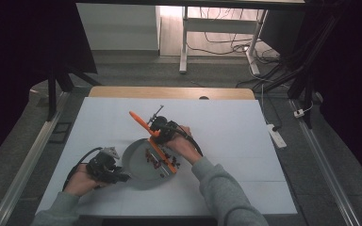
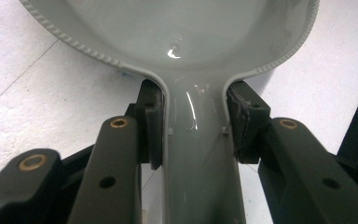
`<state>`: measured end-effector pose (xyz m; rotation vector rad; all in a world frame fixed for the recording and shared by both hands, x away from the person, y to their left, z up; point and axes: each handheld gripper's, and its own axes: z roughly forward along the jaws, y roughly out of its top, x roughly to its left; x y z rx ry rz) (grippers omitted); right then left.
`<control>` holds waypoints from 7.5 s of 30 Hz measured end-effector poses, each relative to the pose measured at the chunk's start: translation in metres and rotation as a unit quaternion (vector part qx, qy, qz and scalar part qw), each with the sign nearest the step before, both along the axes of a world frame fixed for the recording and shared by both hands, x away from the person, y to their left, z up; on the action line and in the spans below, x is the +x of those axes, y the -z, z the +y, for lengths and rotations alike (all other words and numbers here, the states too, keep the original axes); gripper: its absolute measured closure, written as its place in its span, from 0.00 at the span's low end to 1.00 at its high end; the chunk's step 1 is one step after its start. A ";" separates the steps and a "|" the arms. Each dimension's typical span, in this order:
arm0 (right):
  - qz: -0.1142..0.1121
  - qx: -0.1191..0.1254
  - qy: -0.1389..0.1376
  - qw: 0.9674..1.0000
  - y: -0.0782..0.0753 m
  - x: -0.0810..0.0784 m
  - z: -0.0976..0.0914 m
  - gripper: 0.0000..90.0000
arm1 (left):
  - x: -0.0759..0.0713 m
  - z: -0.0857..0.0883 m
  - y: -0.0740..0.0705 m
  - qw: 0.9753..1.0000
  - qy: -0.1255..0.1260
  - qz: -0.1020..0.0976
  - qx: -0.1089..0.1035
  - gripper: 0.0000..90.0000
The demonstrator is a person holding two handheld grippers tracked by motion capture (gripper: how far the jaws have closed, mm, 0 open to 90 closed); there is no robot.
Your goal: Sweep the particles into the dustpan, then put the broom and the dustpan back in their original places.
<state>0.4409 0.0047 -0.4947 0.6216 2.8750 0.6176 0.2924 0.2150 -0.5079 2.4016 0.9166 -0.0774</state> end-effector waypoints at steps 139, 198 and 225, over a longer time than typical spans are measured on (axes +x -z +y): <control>0.027 0.142 0.103 0.984 -0.019 -0.091 -0.116 0.86 | -0.050 0.029 0.007 0.996 0.085 0.003 -0.017 0.69; -0.018 0.218 0.122 0.968 -0.028 -0.095 -0.165 0.86 | -0.068 0.001 0.009 0.996 -0.043 -0.062 -0.039 0.69; 0.009 0.235 0.132 0.963 -0.027 -0.093 -0.255 0.86 | -0.062 0.022 0.001 0.964 -0.241 -0.081 -0.073 0.69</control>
